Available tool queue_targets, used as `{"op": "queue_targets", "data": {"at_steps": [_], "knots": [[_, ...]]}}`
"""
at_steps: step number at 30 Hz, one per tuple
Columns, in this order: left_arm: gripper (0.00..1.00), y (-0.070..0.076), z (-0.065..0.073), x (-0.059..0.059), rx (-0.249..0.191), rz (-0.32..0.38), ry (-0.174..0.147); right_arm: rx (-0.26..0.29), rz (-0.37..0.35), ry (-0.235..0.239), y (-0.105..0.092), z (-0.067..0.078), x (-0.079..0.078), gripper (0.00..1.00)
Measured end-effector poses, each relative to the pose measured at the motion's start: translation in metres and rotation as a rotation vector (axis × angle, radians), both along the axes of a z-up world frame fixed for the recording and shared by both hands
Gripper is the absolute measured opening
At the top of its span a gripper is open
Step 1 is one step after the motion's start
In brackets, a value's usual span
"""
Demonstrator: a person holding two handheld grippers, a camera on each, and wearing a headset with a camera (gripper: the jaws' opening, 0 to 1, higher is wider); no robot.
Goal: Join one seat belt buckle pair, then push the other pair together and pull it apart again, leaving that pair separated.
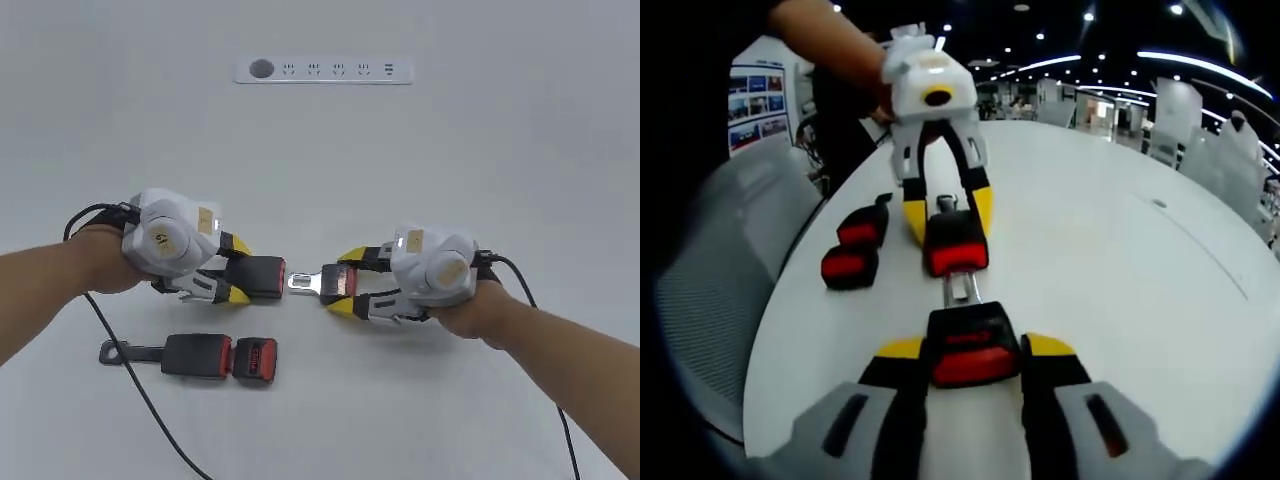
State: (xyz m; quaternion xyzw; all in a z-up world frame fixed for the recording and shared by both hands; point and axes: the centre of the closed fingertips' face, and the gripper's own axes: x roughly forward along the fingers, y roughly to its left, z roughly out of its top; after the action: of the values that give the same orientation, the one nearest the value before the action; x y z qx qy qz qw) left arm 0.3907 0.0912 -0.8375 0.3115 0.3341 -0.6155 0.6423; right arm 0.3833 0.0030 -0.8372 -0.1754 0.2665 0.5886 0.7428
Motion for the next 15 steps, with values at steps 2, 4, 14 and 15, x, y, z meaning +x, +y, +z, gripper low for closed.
{"op": "queue_targets", "data": {"at_steps": [2,4,14,15], "knots": [[0.35,0.000,0.000,0.000,0.000,-0.002,-0.001,0.003,0.000,0.003,0.007,0.000,0.000,0.36],[0.35,0.000,0.000,0.000,0.003,-0.008,0.000,0.000,-0.002,0.006,0.009,0.000,0.002,0.36],[0.35,-0.001,0.001,0.000,0.001,-0.028,-0.009,-0.010,-0.012,0.021,0.019,-0.003,0.007,0.36],[0.35,0.000,0.001,0.000,-0.001,-0.026,-0.009,-0.011,-0.012,0.021,0.020,-0.003,0.006,0.36]]}}
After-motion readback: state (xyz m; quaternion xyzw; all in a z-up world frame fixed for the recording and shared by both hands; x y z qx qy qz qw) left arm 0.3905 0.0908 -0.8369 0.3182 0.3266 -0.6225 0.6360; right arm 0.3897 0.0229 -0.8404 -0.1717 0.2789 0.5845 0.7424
